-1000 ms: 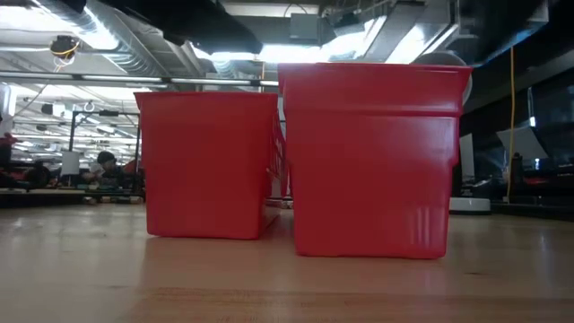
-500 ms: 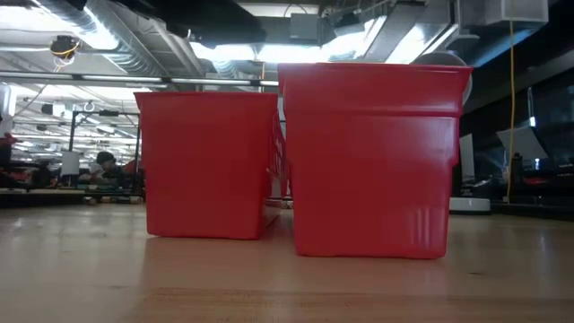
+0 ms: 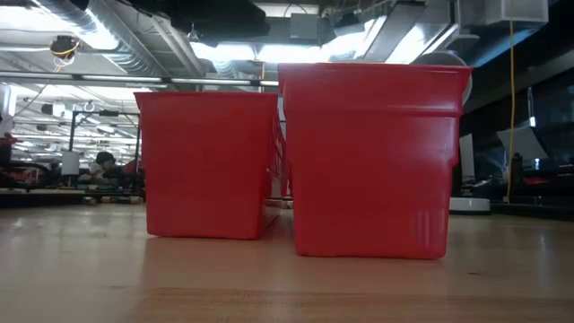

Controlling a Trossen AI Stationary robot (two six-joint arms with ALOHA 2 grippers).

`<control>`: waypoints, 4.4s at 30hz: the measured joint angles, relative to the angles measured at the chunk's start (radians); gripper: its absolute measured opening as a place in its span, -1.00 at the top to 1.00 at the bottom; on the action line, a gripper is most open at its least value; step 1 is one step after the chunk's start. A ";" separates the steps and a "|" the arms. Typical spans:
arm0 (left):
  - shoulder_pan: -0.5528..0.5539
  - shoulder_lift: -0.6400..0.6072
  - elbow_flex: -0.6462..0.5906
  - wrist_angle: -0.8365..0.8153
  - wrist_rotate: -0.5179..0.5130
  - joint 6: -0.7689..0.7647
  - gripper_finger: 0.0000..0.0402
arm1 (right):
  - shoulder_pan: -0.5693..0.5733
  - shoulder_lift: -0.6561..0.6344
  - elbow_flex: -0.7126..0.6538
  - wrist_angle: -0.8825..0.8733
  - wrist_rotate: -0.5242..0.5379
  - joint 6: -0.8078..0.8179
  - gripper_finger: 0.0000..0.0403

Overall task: Sort batteries
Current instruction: Put the black battery into the left red bin, then put the silver battery into the right red bin

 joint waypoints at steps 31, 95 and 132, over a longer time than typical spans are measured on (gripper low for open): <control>0.012 0.000 0.000 -0.011 0.000 0.002 0.17 | 0.018 0.056 -0.140 0.159 0.005 0.034 0.42; 0.044 0.000 0.000 -0.154 -0.004 0.048 0.17 | -0.920 0.134 0.171 0.906 0.065 -1.508 0.82; 0.099 0.000 0.000 -0.184 -0.004 -0.016 0.17 | -0.295 -0.098 0.202 -0.031 0.222 -0.507 0.13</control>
